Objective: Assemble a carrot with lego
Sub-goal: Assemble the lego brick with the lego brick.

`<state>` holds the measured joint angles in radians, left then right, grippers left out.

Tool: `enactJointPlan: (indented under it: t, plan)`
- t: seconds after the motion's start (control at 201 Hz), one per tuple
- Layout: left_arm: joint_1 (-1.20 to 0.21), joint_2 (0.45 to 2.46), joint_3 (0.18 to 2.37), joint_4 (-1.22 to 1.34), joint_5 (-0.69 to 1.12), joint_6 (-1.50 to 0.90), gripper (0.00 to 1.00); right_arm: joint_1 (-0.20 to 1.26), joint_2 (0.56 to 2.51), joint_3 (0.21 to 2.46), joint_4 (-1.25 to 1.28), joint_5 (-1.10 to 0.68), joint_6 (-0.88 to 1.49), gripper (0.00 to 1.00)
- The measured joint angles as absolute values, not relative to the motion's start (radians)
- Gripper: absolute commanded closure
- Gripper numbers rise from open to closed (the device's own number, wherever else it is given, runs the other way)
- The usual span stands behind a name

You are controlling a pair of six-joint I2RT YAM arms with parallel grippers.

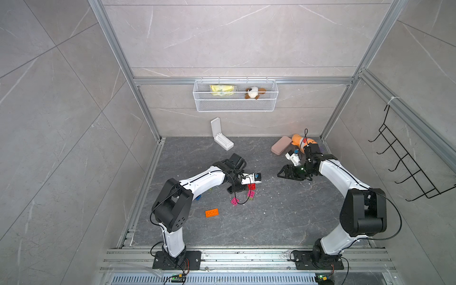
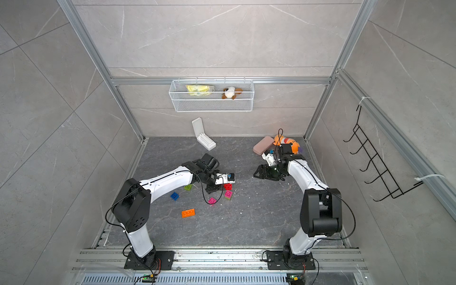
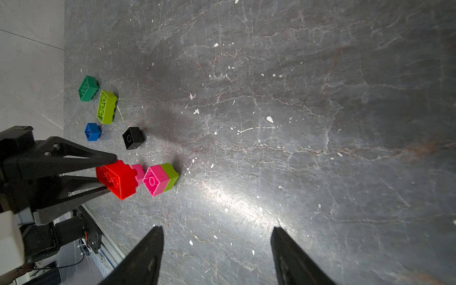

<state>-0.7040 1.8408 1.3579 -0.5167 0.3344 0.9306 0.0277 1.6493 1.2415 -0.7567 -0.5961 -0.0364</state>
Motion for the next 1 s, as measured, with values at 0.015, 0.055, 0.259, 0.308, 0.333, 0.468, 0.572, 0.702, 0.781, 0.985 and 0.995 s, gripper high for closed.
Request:
enactJointPlan:
  t: [0.015,0.055,0.259,0.308,0.333,0.468,0.572,0.702,0.781,0.985,0.995]
  plan:
    - [-0.705,1.847,1.363,-0.524,0.337,0.939,0.82,0.028,1.650,1.242,-0.757,-0.596,-0.036,0.28]
    - [-0.707,1.862,1.378,-0.543,0.344,0.960,0.82,0.028,1.650,1.242,-0.757,-0.598,-0.036,0.28]
    - [-0.707,1.921,1.433,-0.610,0.375,1.041,0.82,0.028,1.656,1.242,-0.756,-0.604,-0.036,0.29]
    - [-0.707,1.929,1.443,-0.620,0.379,1.054,0.82,0.028,1.662,1.242,-0.756,-0.603,-0.036,0.29]
    - [-0.707,1.932,1.448,-0.625,0.380,1.060,0.82,0.028,1.663,1.242,-0.756,-0.603,-0.036,0.29]
    - [-0.707,1.956,1.480,-0.649,0.398,1.092,0.82,0.028,1.665,1.241,-0.754,-0.603,-0.036,0.29]
    - [-0.707,1.986,1.506,-0.671,0.405,1.110,0.83,0.028,1.665,1.241,-0.754,-0.603,-0.036,0.29]
    - [-0.707,2.006,1.524,-0.694,0.417,1.134,0.83,0.028,1.665,1.241,-0.754,-0.603,-0.036,0.29]
    - [-0.707,2.006,1.533,-0.707,0.424,1.142,0.83,0.028,1.665,1.241,-0.754,-0.603,-0.036,0.29]
    - [-0.707,2.015,1.541,-0.717,0.430,1.156,0.83,0.028,1.666,1.241,-0.754,-0.603,-0.036,0.29]
    - [-0.707,2.017,1.541,-0.717,0.430,1.156,0.83,0.028,1.666,1.241,-0.754,-0.603,-0.036,0.29]
